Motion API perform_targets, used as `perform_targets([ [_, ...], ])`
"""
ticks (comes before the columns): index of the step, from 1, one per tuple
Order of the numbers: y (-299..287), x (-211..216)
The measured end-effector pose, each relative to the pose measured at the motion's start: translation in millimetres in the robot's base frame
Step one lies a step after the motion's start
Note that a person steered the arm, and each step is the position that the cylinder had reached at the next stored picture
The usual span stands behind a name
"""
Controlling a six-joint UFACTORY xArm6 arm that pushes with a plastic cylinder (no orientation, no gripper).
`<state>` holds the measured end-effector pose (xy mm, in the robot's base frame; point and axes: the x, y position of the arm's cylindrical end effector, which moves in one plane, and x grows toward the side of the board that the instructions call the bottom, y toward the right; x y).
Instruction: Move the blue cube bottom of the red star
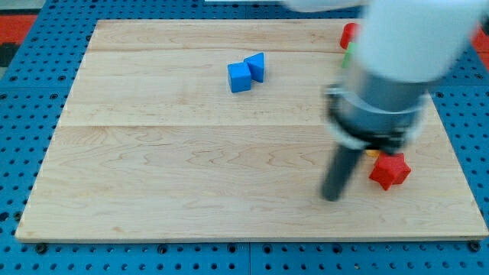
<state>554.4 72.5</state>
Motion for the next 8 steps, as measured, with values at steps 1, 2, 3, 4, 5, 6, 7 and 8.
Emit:
perform_targets([
  [1, -43.6, -72.8],
  [2, 9.0, -131.9],
  [3, 48.5, -213.0],
  [4, -6.3, -270.1],
  [5, -76.7, -262.6],
  [6, -79.6, -262.3],
  [7, -76.2, -232.0],
  [8, -76.3, -200.8],
])
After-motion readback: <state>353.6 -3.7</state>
